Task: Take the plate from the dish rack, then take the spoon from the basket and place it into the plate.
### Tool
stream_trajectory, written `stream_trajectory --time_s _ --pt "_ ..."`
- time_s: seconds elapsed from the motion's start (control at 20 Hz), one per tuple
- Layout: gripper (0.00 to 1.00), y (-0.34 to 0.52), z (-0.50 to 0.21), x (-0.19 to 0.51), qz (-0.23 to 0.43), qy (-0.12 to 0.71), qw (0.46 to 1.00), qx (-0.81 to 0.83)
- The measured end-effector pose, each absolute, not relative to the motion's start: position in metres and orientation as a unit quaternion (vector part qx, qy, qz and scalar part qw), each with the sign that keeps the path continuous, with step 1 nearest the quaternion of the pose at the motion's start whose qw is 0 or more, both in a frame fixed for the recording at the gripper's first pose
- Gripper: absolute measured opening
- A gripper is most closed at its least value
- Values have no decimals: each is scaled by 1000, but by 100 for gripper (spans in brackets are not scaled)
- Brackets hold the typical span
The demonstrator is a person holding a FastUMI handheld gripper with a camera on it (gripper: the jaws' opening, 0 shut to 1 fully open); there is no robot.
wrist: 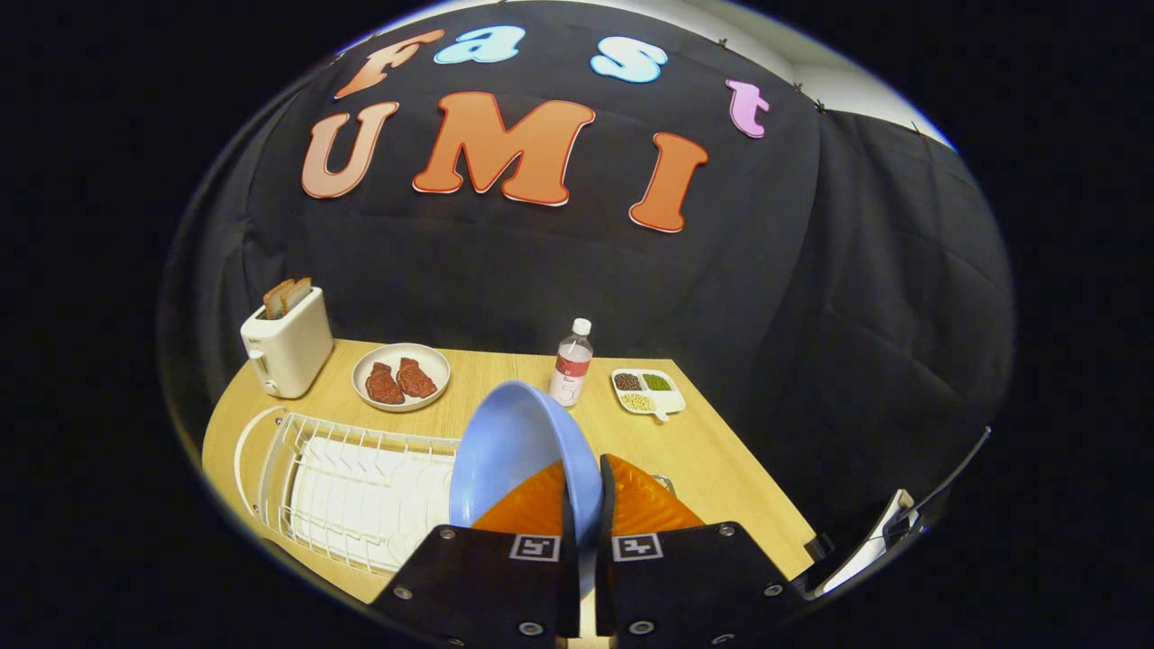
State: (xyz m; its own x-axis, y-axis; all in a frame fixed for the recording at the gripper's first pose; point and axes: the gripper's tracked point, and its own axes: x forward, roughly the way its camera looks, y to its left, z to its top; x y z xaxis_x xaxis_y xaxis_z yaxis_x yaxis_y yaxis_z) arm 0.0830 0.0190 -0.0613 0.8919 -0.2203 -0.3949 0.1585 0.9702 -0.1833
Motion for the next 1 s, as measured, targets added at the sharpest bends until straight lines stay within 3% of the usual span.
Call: stream_trajectory --time_s 0.45,1.0 --pt "7 10 -69 3 -59 228 970 64" --pt "7 -2 -128 -85 -17 272 944 185"
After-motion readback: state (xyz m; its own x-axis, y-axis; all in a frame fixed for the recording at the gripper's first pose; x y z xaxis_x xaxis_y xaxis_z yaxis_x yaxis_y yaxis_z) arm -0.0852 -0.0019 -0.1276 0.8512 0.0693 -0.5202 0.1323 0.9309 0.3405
